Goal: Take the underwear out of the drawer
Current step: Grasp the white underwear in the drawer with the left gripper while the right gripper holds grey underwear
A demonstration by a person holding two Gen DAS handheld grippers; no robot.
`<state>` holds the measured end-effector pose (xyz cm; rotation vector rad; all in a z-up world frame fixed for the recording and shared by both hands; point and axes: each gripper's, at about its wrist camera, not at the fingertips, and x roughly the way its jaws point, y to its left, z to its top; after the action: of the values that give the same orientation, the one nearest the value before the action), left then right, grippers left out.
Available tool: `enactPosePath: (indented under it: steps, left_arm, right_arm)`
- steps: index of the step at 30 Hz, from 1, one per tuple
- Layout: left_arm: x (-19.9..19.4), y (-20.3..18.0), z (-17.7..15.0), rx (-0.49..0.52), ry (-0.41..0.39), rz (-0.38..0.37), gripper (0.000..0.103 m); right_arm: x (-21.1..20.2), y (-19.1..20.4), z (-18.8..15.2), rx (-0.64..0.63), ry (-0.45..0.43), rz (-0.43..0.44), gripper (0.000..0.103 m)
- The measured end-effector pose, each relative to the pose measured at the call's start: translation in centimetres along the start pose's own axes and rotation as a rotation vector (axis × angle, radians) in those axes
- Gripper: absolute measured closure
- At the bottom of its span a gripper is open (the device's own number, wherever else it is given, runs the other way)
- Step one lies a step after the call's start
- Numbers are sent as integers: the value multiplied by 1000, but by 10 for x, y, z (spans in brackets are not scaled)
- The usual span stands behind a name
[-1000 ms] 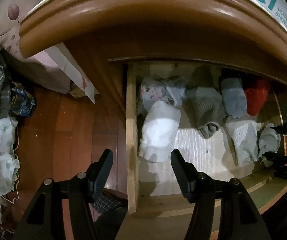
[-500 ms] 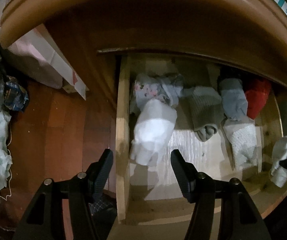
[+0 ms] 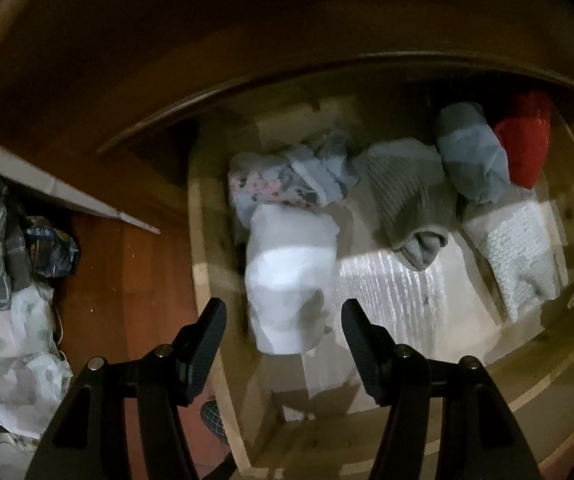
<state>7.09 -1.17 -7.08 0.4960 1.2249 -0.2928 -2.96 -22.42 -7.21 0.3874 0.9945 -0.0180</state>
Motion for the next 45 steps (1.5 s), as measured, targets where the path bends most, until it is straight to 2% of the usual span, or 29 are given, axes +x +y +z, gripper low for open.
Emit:
enactPosePath:
  steps: [9,14,18,21,28,30,31,32,38,45]
  left_arm:
    - [19,2,13,7,81,-87,42]
    - [23,1,13,55,92,-71,42]
    - [29,-10,10,141,120,-33,42]
    - [31,-11,14,121,132,-47,42]
    - [36,-20,16,134,157,-29,42]
    - [40,-17,18,136,157,-10,52]
    - [41,-17,19,134,161,3,62]
    - [42,-17,20,133,165,12,66]
    - [41,-10,20,113,154,-8,78]
    - [33,-14,4,159,174,-87,81]
  right_arm:
    - [1,5,4,-1,1,22,50]
    - [-2,5,4,-3,1,31,50]
    - [-1,5,6,3,-11,35,50]
    - [-3,4,6,7,-18,37,50]
    - [-5,5,5,1,-17,45,50]
    - [-5,6,5,0,-16,50,50]
    - [-5,6,5,-1,-16,51,50]
    - [-5,6,5,-2,-15,50,50]
    - [-7,9,5,-6,-12,55,50]
    - [-8,9,5,-5,-12,55,49]
